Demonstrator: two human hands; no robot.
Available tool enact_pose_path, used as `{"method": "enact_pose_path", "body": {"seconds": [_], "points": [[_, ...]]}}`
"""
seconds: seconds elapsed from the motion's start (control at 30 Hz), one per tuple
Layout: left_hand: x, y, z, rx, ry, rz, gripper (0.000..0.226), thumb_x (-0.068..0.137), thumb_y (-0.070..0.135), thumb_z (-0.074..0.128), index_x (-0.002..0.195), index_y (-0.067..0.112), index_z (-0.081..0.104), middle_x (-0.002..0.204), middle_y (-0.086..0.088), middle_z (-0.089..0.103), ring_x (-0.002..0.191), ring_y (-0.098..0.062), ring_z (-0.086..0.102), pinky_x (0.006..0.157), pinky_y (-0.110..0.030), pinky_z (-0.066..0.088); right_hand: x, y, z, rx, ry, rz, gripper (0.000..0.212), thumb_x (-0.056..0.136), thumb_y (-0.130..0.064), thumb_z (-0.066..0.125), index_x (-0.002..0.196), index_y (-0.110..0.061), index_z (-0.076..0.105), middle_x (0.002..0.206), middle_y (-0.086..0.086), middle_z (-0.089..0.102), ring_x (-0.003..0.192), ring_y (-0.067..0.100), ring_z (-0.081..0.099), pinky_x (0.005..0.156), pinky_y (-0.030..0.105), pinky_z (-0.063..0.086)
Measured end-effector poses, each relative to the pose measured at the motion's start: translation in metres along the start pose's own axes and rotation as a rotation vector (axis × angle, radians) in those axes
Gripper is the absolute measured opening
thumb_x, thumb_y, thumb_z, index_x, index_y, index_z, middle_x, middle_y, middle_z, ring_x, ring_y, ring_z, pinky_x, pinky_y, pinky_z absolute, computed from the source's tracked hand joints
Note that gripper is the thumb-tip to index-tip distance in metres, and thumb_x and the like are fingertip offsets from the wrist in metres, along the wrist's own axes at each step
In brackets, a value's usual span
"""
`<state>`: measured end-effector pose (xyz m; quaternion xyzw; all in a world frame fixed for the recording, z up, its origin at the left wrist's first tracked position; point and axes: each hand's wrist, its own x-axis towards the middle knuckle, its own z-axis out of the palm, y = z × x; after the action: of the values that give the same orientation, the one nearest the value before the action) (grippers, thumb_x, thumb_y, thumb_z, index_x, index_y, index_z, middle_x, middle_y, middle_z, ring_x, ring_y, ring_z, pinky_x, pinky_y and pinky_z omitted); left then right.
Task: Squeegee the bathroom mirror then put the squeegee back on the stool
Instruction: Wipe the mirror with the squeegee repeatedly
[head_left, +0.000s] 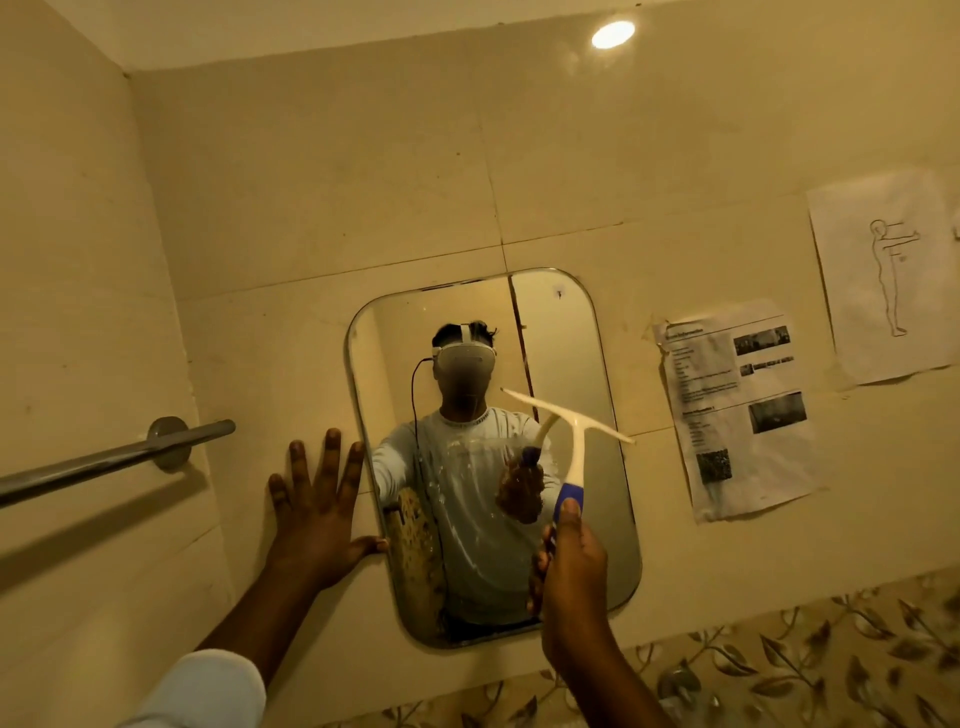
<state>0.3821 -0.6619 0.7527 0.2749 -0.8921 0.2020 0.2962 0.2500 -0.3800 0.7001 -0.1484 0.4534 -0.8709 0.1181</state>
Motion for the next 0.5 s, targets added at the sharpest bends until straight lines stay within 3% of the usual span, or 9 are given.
{"method": "enact_pose_path", "body": {"seconds": [0.13,0.23,0.33,0.4,0.5], "points": [[0.0,0.0,-0.001,0.01,-0.014,-0.005,0.151,0.061,0.089,0.074,0.168,0.026,-0.011,0.176,-0.012,-0.02,0.156,-0.051,-0.024,0.117,-0.08,0.007,-0.024,0.049,-0.009,-0.033,-0.016,0.128,0.056,0.099,-0.057,0.042,0.091,-0.004,0.058,0.059,0.007,0.047,0.046,0.02,0.042,0.046,0.028,0.036],[0.0,0.002,-0.003,-0.002,-0.036,-0.01,0.151,0.062,0.089,0.074,0.167,0.027,-0.015,0.175,-0.011,-0.023,0.155,-0.051,-0.027,0.117,-0.078,0.003,-0.035,0.061,-0.011,-0.044,-0.007,0.123,0.055,0.099,-0.053,0.044,0.092,0.0,0.058,0.057,0.007,0.046,0.044,0.019,0.041,0.046,0.027,0.036],[0.0,0.004,-0.005,-0.006,-0.055,-0.028,0.15,0.065,0.088,0.072,0.165,0.029,-0.023,0.173,-0.009,-0.03,0.153,-0.049,-0.034,0.118,-0.075,-0.004,-0.023,0.04,-0.003,-0.111,-0.051,-0.016,0.053,0.097,-0.062,0.04,0.097,-0.014,0.062,0.067,0.012,0.055,0.05,0.024,0.05,0.047,0.032,0.044],[0.0,0.005,-0.007,-0.006,-0.067,-0.038,0.15,0.066,0.089,0.071,0.163,0.03,-0.026,0.172,-0.009,-0.033,0.152,-0.049,-0.036,0.118,-0.075,-0.006,-0.01,0.015,0.01,-0.205,-0.076,-0.184,0.056,0.091,-0.072,0.039,0.094,-0.022,0.064,0.074,0.012,0.062,0.062,0.028,0.06,0.056,0.041,0.053],[0.0,0.005,-0.008,-0.005,-0.078,-0.044,0.148,0.068,0.09,0.069,0.162,0.03,-0.029,0.171,-0.009,-0.036,0.151,-0.049,-0.037,0.119,-0.076,-0.007,0.009,-0.021,0.034,-0.229,-0.154,-0.316,0.045,0.097,-0.055,0.043,0.095,-0.014,0.062,0.069,0.008,0.058,0.058,0.025,0.053,0.052,0.034,0.046]]}}
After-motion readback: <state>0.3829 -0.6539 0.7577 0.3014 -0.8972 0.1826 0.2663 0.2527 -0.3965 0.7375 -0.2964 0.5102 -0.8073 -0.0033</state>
